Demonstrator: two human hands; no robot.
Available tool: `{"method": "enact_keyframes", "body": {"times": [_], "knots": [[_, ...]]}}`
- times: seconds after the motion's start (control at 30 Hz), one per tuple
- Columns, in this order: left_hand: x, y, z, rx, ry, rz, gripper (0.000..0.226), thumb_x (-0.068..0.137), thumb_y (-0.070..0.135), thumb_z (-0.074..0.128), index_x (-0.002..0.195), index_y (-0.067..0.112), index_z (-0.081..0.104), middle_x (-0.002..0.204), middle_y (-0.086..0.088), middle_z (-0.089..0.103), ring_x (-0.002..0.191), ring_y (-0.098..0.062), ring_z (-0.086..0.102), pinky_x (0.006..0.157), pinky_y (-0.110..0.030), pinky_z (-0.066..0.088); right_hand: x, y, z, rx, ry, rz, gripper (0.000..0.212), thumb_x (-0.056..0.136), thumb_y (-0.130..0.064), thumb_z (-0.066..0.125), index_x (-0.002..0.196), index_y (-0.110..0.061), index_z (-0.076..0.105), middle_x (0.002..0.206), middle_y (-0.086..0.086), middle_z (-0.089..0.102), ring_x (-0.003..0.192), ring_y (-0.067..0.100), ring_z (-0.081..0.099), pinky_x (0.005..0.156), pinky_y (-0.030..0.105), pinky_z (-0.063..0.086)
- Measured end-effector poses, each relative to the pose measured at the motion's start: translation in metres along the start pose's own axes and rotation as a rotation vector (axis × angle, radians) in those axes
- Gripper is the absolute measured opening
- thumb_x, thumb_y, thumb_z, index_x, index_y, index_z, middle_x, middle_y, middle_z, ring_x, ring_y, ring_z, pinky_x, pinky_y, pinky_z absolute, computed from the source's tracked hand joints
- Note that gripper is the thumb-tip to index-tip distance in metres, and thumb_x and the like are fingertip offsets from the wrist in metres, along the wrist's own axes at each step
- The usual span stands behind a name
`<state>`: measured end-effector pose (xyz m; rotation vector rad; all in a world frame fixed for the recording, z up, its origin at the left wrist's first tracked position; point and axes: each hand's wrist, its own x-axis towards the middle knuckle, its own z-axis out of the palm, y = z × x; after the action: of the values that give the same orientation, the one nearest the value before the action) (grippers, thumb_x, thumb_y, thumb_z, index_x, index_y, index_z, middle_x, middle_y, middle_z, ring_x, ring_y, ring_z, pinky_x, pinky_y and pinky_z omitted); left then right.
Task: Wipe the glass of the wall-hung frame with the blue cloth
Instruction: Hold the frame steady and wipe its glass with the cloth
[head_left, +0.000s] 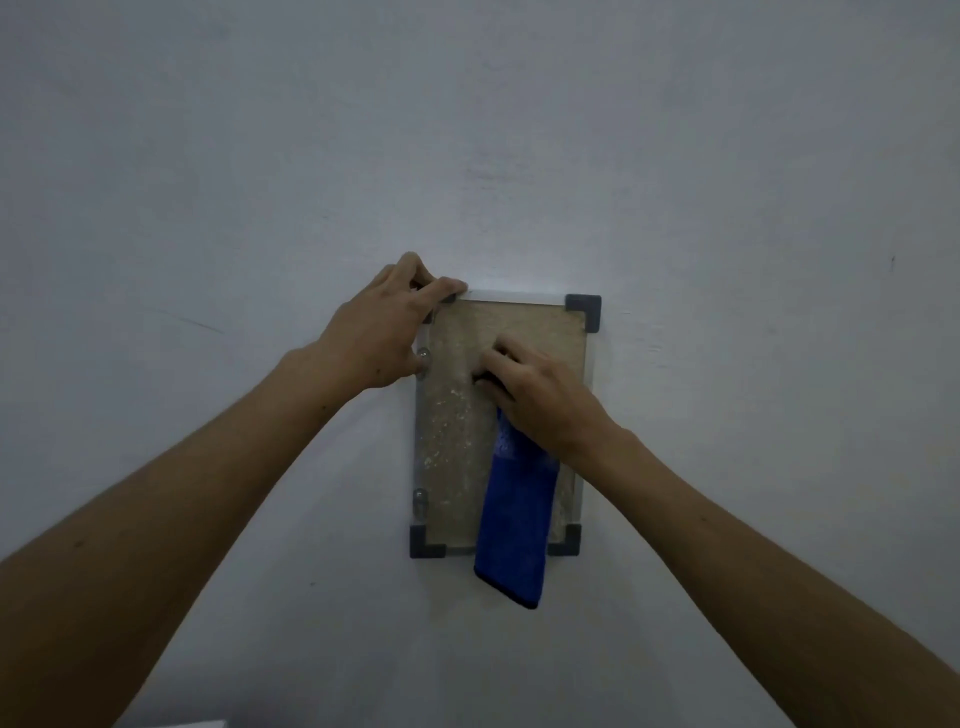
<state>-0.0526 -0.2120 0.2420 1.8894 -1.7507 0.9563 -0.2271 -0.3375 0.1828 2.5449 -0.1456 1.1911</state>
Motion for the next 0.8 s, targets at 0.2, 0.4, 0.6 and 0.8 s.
{"method": "enact_keyframes", "body": {"times": [0.2, 0.4, 0.6, 0.8], "knots": [[0.0, -0.001, 0.0, -0.022, 0.0, -0.001, 0.091, 0.072, 0.028, 0.086, 0.148, 0.031, 0.037, 0.128, -0.001, 0.037, 0.118, -0.019, 0.043, 0.089, -0.043, 0.056, 0.006, -0.008, 0.009, -0.045, 0.147, 0.061, 0.014, 0.1, -0.015, 0.058, 0.105, -0.005, 0.066, 0.105, 0.011, 0.063, 0.084, 0.018, 0.061, 0.073, 0.03, 0.056], [0.001, -0.002, 0.001, -0.037, 0.002, 0.005, 0.09, 0.073, 0.027, 0.085, 0.149, 0.031, 0.037, 0.128, -0.001, 0.038, 0.119, -0.02, 0.043, 0.09, -0.043, 0.055, 0.013, -0.009, 0.012, -0.015, 0.195, 0.129, 0.013, 0.098, -0.017, 0.061, 0.106, -0.007, 0.064, 0.104, 0.009, 0.063, 0.081, 0.015, 0.061, 0.071, 0.025, 0.055], [0.0, -0.005, 0.002, -0.045, 0.015, 0.021, 0.088, 0.074, 0.028, 0.084, 0.149, 0.031, 0.038, 0.128, -0.001, 0.039, 0.118, -0.018, 0.043, 0.09, -0.042, 0.055, 0.004, -0.033, 0.032, -0.018, 0.081, 0.035, 0.013, 0.098, -0.012, 0.06, 0.11, -0.006, 0.063, 0.108, 0.009, 0.06, 0.081, 0.015, 0.061, 0.071, 0.029, 0.058], [0.001, -0.009, 0.004, -0.068, 0.01, 0.025, 0.091, 0.072, 0.03, 0.085, 0.149, 0.033, 0.037, 0.13, 0.001, 0.038, 0.116, -0.013, 0.042, 0.09, -0.041, 0.055, 0.007, -0.034, 0.035, 0.074, 0.391, 0.459, 0.015, 0.099, -0.017, 0.059, 0.105, -0.004, 0.064, 0.103, 0.011, 0.061, 0.079, 0.018, 0.061, 0.068, 0.026, 0.056]]}}
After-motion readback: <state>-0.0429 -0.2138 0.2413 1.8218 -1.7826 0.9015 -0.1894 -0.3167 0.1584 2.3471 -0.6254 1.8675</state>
